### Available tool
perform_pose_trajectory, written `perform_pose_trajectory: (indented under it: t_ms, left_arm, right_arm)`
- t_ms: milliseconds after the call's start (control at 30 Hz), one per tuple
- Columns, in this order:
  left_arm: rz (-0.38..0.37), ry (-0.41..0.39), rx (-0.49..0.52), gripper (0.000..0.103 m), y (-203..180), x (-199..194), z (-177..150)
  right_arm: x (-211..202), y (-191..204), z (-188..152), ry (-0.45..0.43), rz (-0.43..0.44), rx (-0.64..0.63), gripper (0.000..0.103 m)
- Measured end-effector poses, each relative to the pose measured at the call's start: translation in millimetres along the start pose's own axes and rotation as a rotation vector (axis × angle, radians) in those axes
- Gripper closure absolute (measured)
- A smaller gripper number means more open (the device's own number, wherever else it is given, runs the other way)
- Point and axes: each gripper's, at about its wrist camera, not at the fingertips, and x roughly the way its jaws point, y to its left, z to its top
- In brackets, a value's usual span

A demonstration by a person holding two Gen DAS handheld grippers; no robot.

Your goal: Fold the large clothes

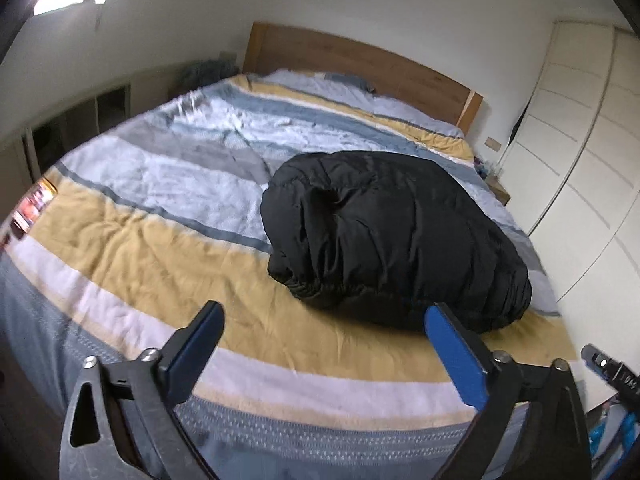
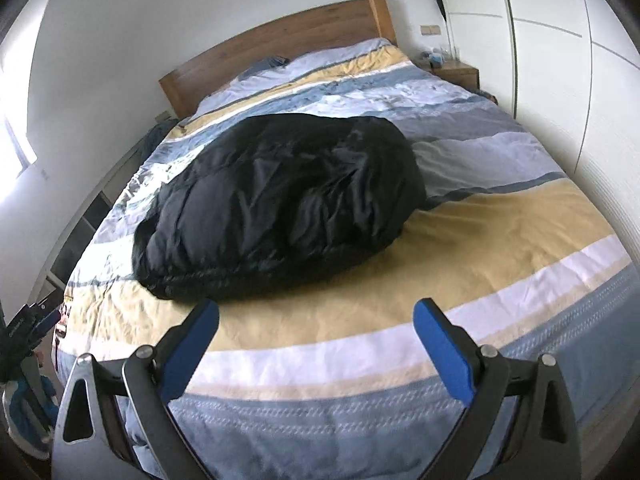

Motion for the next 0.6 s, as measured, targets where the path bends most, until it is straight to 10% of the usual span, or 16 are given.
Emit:
perform_pose_trajectory:
  t_ms: [600]
  left_arm:
    - [0.153, -0.271, 0.219, 0.000, -78.2, -104.3, -50.4]
  right_arm:
    - [-76.0, 62.9, -64.5, -0.210, -0.102, -0.135, 0.005]
